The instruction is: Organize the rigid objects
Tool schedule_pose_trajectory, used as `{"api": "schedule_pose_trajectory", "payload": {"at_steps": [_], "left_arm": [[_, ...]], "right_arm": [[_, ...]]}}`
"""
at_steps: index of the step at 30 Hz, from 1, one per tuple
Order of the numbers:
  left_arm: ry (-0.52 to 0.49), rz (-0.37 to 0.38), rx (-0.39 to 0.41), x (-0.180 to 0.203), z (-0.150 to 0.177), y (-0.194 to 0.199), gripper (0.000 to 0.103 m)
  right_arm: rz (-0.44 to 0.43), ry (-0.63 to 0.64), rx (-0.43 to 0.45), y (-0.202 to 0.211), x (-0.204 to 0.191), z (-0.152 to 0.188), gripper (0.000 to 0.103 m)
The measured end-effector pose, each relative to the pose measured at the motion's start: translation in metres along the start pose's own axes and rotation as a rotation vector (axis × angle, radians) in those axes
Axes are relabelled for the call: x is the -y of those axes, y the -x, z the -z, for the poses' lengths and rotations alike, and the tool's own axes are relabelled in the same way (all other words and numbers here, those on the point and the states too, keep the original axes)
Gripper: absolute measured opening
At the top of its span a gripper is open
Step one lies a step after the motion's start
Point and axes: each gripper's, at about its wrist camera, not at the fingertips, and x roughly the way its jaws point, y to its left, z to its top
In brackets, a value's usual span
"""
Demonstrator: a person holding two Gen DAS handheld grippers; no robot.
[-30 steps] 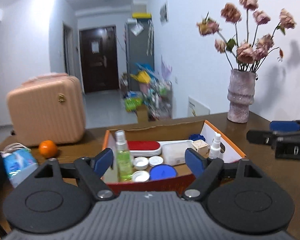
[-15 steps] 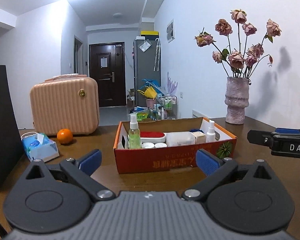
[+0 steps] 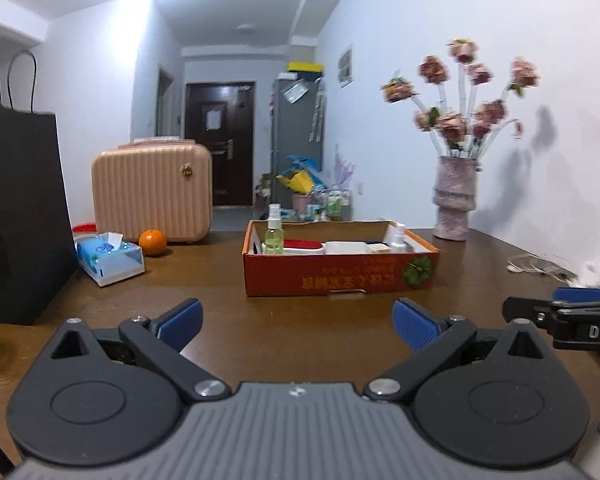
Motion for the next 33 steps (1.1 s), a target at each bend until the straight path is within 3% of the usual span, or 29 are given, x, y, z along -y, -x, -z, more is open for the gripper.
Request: {"api": "schedule_pose_trajectory", "payload": {"at_steps": [6,11,14,33], "left_arm": [[-0.024,-0.035,0.028,0.006,0.028,0.065,0.103],[-0.078,-0.046,0.004,0.011,0.054,0.104,0.103],[-0.059,-0.070,-0.006,0.006,0.054,0.105,0.103],[-0.057,-0.064,0.023,0.007,0.050,0.109,0.103]], "right_arm": [[0.032,-0.015,0.017,0.068,-0.022,0.045,0.089],[-0.027,-0.030,0.044,0.120,-0.047,0.077,0.090],[0.002,0.040,0.076,0.129,-0.060,0.077,0.090],[0.002,0.018,0.081,0.129,-0.055,0.071,0.098]]}}
